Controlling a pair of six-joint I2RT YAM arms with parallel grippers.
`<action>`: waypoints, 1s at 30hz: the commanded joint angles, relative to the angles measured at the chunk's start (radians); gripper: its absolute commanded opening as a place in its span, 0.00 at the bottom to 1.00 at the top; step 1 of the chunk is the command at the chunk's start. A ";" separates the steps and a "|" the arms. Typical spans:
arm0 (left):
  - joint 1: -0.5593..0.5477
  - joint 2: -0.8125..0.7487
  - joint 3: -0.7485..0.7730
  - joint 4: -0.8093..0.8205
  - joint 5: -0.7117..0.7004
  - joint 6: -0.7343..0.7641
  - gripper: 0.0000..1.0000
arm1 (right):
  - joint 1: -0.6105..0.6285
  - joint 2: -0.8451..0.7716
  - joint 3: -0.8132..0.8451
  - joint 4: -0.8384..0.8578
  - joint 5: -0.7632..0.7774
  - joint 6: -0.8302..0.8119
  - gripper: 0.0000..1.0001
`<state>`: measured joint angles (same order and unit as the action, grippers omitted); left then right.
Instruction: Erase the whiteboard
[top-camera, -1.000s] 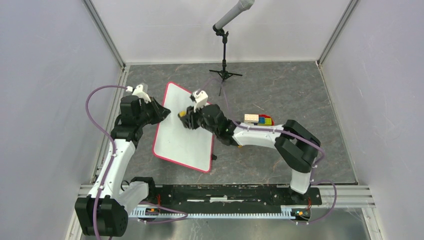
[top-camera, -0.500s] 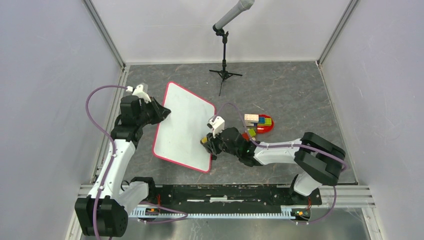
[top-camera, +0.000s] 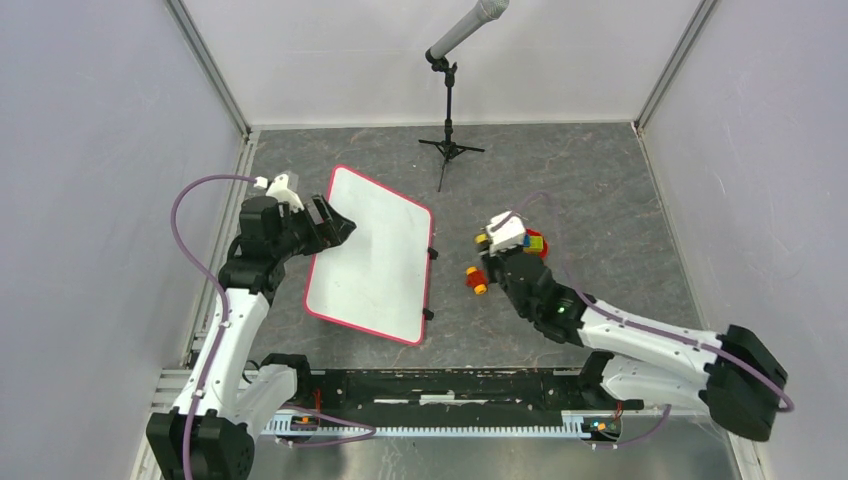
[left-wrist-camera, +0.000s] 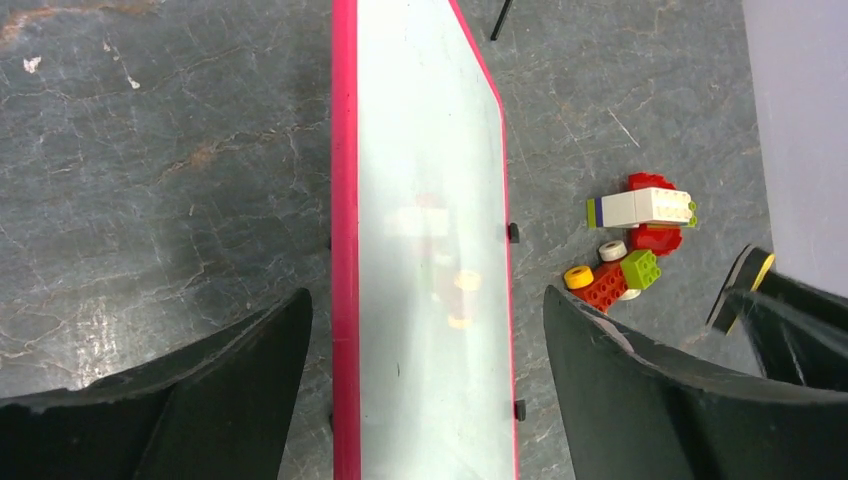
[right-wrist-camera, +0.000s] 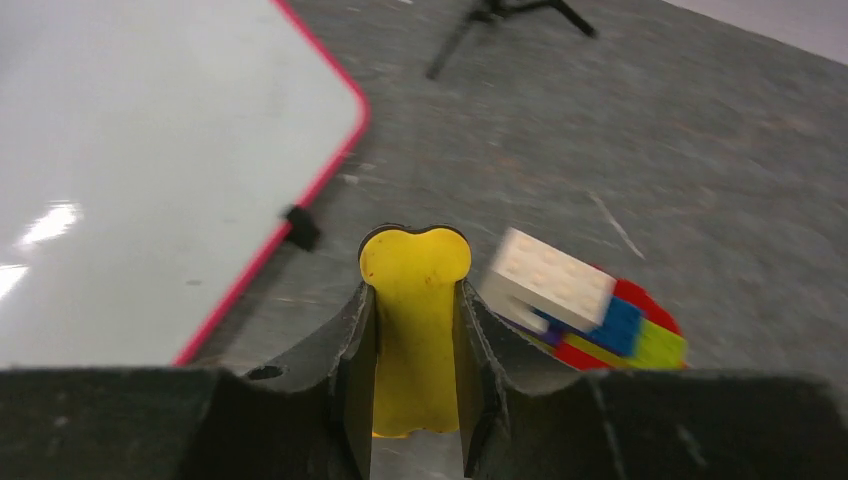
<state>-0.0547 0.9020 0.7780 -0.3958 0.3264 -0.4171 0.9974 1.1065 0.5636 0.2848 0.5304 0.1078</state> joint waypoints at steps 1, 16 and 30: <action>-0.005 -0.013 0.003 0.003 0.024 0.051 0.92 | -0.161 -0.137 -0.083 -0.176 0.251 0.111 0.20; -0.005 -0.010 0.020 -0.015 0.015 0.058 1.00 | -0.623 -0.150 -0.224 -0.516 0.141 0.461 0.56; -0.003 -0.031 0.031 -0.026 -0.072 0.078 1.00 | -0.622 -0.399 -0.064 -0.540 -0.112 0.136 0.98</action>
<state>-0.0547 0.8970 0.7784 -0.4252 0.3058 -0.4168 0.3767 0.7670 0.4019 -0.2829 0.5751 0.3908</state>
